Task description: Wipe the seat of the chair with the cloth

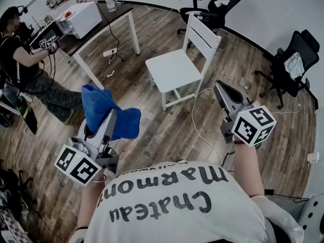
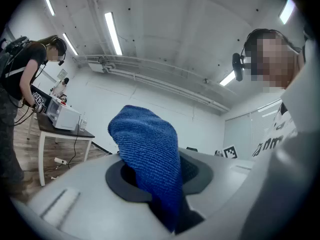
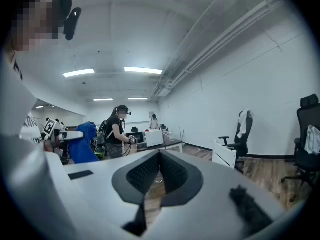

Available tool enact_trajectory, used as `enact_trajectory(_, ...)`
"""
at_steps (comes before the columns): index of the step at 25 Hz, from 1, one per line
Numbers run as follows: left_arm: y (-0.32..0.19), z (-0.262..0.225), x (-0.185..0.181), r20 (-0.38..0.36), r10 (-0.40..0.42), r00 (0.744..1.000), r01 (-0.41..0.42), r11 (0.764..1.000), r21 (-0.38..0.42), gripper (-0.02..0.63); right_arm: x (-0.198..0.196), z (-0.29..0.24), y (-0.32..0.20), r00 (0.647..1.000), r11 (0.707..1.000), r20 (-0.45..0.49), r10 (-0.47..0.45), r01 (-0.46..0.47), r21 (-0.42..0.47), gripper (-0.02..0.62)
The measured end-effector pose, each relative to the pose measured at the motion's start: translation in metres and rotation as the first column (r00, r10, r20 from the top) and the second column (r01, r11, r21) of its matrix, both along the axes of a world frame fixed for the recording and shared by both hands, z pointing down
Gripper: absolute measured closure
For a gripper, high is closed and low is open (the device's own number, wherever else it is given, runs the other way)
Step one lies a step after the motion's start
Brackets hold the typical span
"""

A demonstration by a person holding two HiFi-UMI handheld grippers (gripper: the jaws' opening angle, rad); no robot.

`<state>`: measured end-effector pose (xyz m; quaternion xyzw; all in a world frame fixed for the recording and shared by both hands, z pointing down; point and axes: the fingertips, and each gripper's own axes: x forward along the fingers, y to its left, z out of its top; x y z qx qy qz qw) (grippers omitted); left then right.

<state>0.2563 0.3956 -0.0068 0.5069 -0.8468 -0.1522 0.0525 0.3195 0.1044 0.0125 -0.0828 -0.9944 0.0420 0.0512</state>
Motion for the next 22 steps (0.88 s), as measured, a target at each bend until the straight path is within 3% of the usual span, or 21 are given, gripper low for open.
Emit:
enact_trajectory(8, -0.001, 0.003, -0.008, -0.008, -0.016, 1.000, 0.016, 1.000, 0.012, 0.491, -0.004, 0.005, -0.005, 0.999, 1.000, -0.032, 0.001, 0.000, 0.024, 0.579)
enact_trajectory(12, -0.009, 0.009, -0.011, -0.024, -0.028, 0.999, 0.028, 1.000, 0.013, 0.491, -0.002, 0.005, -0.018, 1.000, 1.000, -0.029, 0.001, -0.001, -0.006, 0.578)
enact_trajectory(16, -0.029, 0.013, -0.013, -0.030, -0.027, 0.999, 0.027, 1.000, 0.007, 0.491, 0.001, 0.008, -0.046, 0.999, 0.999, -0.034, 0.035, -0.037, -0.039, 0.578)
enact_trajectory(22, -0.074, 0.017, -0.017, -0.024, -0.028, 0.999, 0.029, 1.000, 0.011, 0.491, 0.004, 0.015, -0.101, 0.995, 0.997, -0.067, 0.071, -0.071, -0.010, 0.578)
